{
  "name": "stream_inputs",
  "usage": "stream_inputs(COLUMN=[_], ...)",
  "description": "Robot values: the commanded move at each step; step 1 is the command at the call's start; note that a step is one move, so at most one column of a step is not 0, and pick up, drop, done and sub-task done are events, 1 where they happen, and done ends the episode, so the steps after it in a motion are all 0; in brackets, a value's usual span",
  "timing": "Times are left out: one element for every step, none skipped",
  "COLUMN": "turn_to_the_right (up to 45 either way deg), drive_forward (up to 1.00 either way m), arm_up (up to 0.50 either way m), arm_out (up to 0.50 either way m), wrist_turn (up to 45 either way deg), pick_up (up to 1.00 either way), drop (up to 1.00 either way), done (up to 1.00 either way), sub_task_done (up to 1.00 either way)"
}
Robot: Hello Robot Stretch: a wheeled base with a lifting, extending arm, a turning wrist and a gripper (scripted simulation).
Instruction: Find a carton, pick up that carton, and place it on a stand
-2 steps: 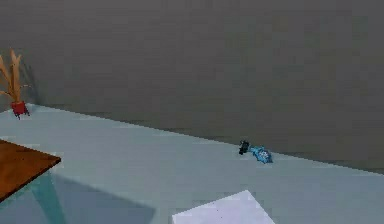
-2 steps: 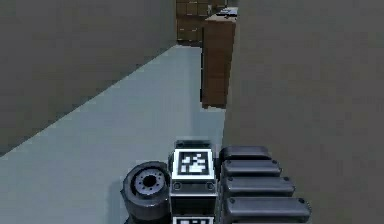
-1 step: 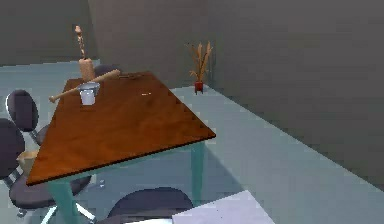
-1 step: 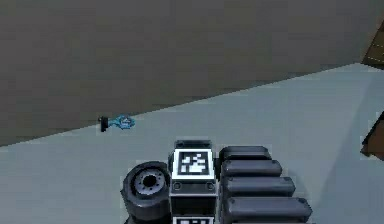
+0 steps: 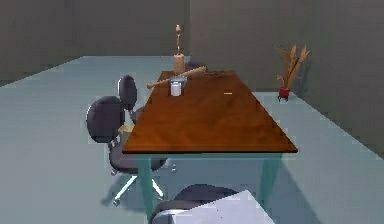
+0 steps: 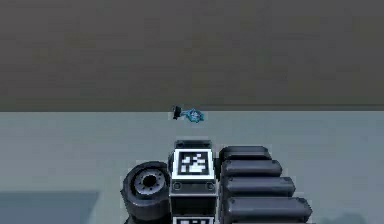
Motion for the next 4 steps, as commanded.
stream_inputs(turn_to_the_right=[0.0, 45.0, 45.0, 45.0], drive_forward=[0.05, 0.00, 0.00, 0.00], arm_up=[0.00, 0.00, 0.00, 0.00], arm_out=[0.00, 0.00, 0.00, 0.00], wrist_turn=[0.0, 0.0, 0.0, 0.0], pick_up=[0.00, 0.00, 0.00, 0.00], drop=[0.00, 0.00, 0.00, 0.00], done=[0.00, 0.00, 0.00, 0.00], sub_task_done=[0.00, 0.00, 0.00, 0.00])
